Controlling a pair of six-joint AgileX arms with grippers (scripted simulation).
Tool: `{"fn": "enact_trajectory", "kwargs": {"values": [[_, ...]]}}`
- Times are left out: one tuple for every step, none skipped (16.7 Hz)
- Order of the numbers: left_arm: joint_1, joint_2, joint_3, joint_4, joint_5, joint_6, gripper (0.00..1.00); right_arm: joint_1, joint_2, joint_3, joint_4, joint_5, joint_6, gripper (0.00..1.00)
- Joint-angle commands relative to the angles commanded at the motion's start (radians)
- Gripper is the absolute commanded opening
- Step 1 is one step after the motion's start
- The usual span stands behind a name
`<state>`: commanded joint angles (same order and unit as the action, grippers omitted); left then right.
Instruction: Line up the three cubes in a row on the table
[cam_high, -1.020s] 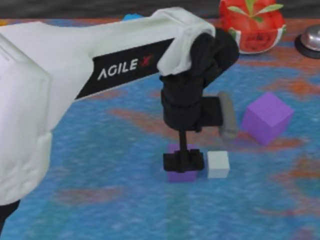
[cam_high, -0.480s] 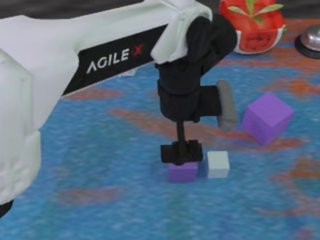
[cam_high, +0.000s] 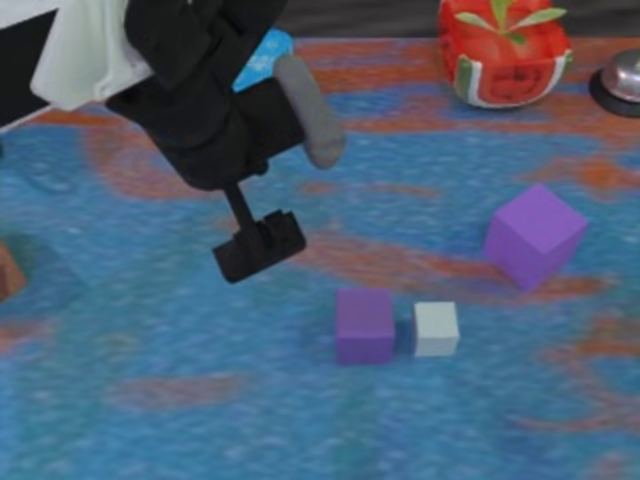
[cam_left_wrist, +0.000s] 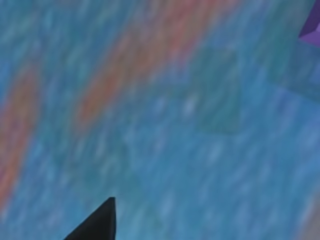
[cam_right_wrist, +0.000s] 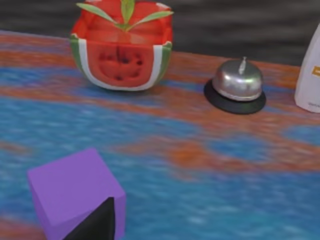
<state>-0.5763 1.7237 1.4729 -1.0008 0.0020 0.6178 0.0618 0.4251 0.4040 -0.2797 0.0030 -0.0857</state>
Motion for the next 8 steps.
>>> {"fn": "enact_trajectory", "kwargs": {"values": [[0.037, -0.096, -0.081, 0.049, -0.002, -0.031, 1.00, 0.013, 0.092, 0.079, -0.053, 0.000, -0.016, 1.00], [0.075, -0.198, -0.166, 0.100, -0.004, -0.064, 1.00, 0.027, 0.197, 0.167, -0.113, -0.001, -0.034, 1.00], [0.114, -0.303, -0.255, 0.153, -0.006, -0.098, 1.00, 0.040, 0.302, 0.250, -0.170, -0.001, -0.052, 1.00], [0.154, -0.411, -0.346, 0.209, -0.008, -0.134, 1.00, 0.053, 0.409, 0.335, -0.229, -0.001, -0.069, 1.00], [0.194, -0.521, -0.440, 0.265, -0.009, -0.171, 1.00, 0.067, 0.527, 0.426, -0.293, -0.001, -0.088, 1.00], [0.233, -0.630, -0.535, 0.322, -0.011, -0.207, 1.00, 0.081, 0.638, 0.511, -0.352, -0.001, -0.106, 1.00], [0.272, -0.738, -0.630, 0.380, -0.012, -0.244, 1.00, 0.093, 0.748, 0.595, -0.411, 0.000, -0.123, 1.00], [0.310, -0.844, -0.723, 0.437, -0.013, -0.281, 1.00, 0.106, 0.857, 0.676, -0.470, 0.000, -0.140, 1.00]]}}
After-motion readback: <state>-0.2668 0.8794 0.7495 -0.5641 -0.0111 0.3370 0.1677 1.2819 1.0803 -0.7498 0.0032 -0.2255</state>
